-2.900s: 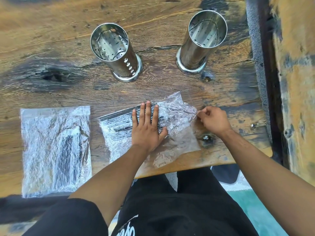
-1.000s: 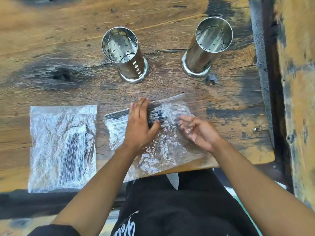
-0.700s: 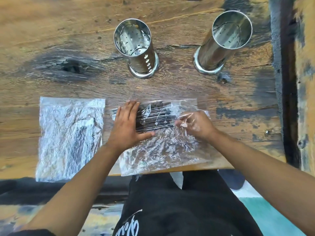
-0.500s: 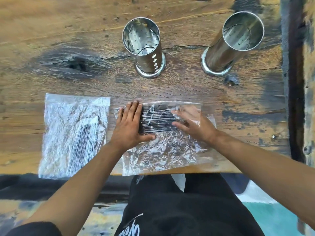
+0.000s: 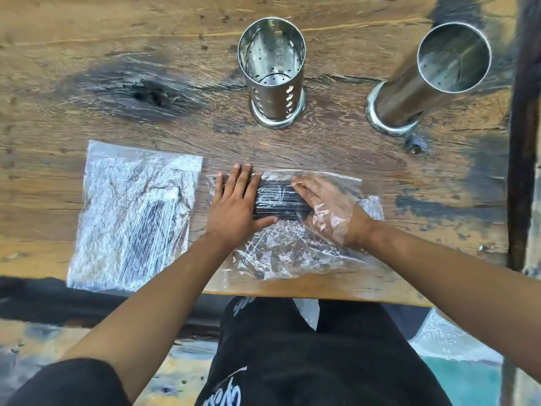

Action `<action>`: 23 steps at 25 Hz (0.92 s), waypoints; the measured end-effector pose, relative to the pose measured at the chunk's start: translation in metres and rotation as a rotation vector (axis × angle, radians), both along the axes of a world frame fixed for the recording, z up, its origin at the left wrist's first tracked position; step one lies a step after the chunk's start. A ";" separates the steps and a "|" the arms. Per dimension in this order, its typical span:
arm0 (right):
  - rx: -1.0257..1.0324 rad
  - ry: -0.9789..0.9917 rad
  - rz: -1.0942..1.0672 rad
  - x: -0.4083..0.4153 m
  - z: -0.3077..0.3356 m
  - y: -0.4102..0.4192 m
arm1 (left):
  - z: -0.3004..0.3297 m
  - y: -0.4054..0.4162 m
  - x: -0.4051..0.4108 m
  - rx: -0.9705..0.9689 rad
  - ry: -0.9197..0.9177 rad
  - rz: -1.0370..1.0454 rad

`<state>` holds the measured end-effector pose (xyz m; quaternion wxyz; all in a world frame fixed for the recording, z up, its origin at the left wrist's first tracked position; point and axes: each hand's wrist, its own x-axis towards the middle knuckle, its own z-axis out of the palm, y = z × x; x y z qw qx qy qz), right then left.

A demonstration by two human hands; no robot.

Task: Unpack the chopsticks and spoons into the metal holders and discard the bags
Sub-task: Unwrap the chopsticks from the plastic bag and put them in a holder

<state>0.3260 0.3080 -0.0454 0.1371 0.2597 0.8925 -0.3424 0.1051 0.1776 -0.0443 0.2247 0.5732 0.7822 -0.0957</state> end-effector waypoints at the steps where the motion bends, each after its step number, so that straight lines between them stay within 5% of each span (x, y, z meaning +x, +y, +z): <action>1: -0.115 -0.008 -0.002 -0.004 0.007 0.003 | -0.001 -0.001 0.002 -0.015 0.016 -0.007; 8: 0.179 0.001 0.123 -0.008 0.013 0.006 | -0.008 -0.008 0.003 -0.071 0.062 -0.054; 20: 0.173 -0.239 0.240 -0.024 0.025 0.008 | -0.010 -0.008 0.001 -0.075 0.054 -0.050; 23: 0.125 -0.137 0.197 -0.023 0.022 0.006 | -0.010 -0.009 0.001 -0.072 0.058 -0.052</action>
